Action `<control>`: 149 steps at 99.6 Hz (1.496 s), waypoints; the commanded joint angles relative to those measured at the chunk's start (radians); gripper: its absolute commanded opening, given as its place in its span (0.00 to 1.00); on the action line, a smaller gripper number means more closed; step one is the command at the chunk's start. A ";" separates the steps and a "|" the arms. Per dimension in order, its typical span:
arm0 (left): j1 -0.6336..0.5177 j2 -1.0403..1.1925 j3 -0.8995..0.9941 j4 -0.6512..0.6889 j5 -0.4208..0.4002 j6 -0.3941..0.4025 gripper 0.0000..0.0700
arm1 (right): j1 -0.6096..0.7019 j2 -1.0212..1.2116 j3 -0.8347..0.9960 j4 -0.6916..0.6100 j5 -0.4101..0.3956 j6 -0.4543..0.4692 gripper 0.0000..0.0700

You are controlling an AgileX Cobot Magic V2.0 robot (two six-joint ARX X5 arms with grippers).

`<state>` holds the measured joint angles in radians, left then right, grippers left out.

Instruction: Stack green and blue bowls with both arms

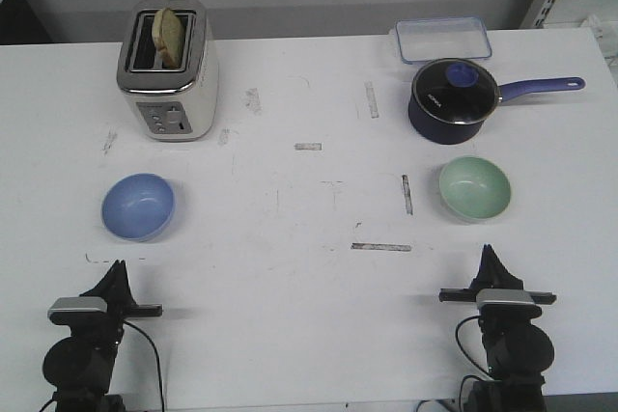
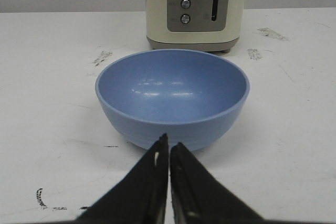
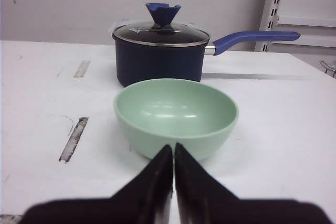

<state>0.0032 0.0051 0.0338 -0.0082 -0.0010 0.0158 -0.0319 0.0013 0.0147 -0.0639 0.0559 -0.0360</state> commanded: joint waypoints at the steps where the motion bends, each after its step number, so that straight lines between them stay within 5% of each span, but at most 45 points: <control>1: -0.001 -0.001 -0.022 0.010 0.000 -0.002 0.00 | 0.000 0.000 -0.002 0.012 0.001 0.013 0.00; 98: -0.001 -0.001 -0.022 0.010 0.000 -0.002 0.00 | 0.000 0.000 -0.002 0.013 -0.003 0.017 0.00; 115: -0.001 -0.001 -0.022 0.009 0.000 -0.002 0.00 | 0.000 0.000 0.004 0.116 -0.003 0.020 0.00; 149: -0.001 -0.001 -0.022 0.009 0.000 -0.002 0.00 | 0.000 0.132 0.318 0.143 -0.001 -0.012 0.00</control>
<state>0.0032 0.0051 0.0338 -0.0086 -0.0010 0.0154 -0.0319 0.0708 0.2539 0.1009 0.0540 -0.0399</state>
